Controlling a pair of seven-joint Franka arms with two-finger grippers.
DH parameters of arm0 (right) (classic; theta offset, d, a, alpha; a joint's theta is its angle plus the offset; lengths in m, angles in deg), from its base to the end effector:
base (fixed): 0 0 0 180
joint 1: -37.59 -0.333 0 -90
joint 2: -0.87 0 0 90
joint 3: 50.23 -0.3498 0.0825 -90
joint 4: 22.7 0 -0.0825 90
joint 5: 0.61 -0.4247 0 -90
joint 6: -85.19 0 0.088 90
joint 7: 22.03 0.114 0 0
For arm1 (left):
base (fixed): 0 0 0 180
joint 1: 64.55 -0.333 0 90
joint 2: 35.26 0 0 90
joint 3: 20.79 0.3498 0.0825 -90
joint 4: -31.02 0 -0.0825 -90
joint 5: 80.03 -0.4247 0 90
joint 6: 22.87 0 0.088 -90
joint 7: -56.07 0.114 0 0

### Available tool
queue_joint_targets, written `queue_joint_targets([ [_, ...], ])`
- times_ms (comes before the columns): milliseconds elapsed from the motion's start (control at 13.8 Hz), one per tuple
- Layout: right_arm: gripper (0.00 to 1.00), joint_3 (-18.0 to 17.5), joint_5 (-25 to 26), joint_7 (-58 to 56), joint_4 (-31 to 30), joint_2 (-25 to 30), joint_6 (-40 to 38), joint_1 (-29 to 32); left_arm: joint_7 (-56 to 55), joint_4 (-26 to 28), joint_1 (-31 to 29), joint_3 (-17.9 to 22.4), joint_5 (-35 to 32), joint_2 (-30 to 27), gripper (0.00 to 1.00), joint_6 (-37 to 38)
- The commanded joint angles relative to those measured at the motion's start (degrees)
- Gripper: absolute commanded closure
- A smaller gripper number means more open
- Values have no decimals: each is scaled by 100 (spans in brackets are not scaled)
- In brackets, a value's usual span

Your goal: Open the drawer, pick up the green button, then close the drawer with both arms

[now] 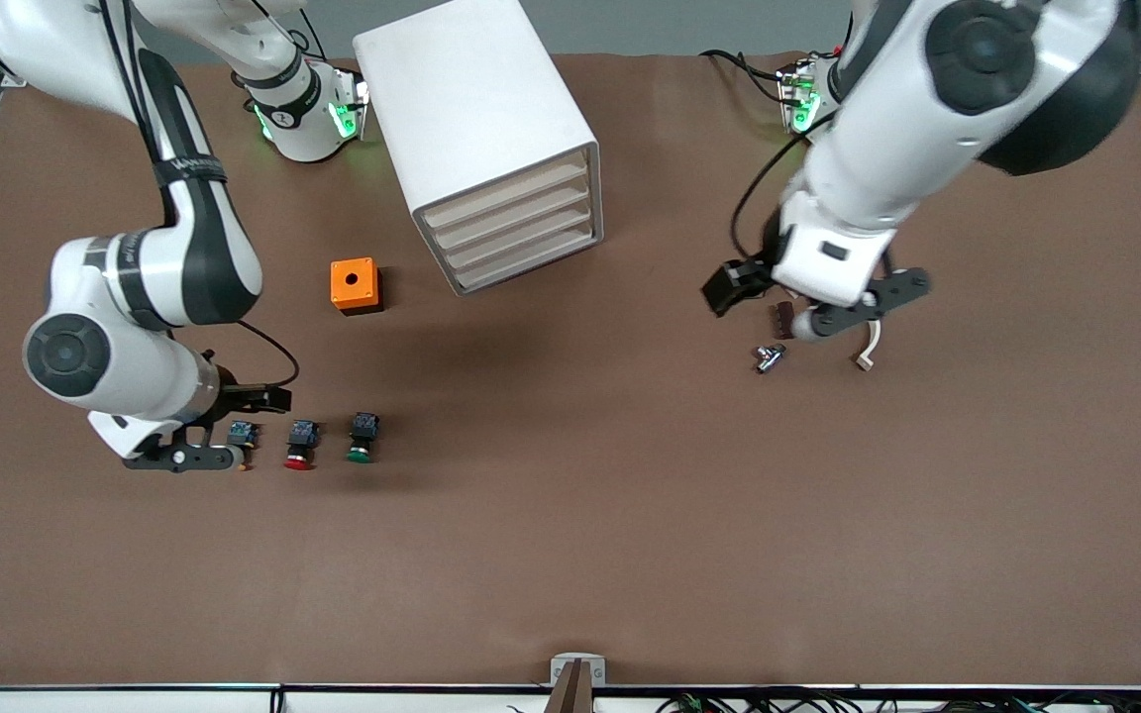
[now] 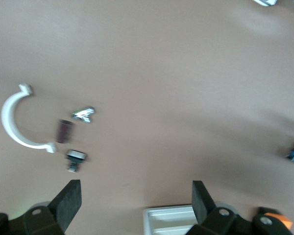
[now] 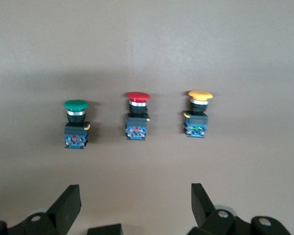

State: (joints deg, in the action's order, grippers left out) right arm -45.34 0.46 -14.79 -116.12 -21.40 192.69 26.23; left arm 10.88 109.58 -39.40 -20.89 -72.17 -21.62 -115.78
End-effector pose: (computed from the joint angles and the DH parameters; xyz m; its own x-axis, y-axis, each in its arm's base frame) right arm 0.6932 0.0834 0.3912 0.9910 -0.0070 -0.1340 0.0020 -0.9978 0.0666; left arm 0.6084 -0.3033 0.6077 0.9358 0.3411 -0.0888 0.3493 -0.9311 0.1050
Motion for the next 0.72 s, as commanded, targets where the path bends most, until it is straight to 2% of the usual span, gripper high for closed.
queue_joint_targets([
  [0, 0, -94, 68, -144, -71, 467, -325, 230, 1034, 178, -526, -35, -83, -221, 1, 229],
  [361, 0, -85, 42, -258, 87, 978, -975, 441, 1609, 213, -1125, -26, -100, -204, 1, 467],
  [651, 0, -85, 16, -715, 473, 1119, -1599, 775, 2425, 476, -1600, -26, -100, -265, 1, 537],
])
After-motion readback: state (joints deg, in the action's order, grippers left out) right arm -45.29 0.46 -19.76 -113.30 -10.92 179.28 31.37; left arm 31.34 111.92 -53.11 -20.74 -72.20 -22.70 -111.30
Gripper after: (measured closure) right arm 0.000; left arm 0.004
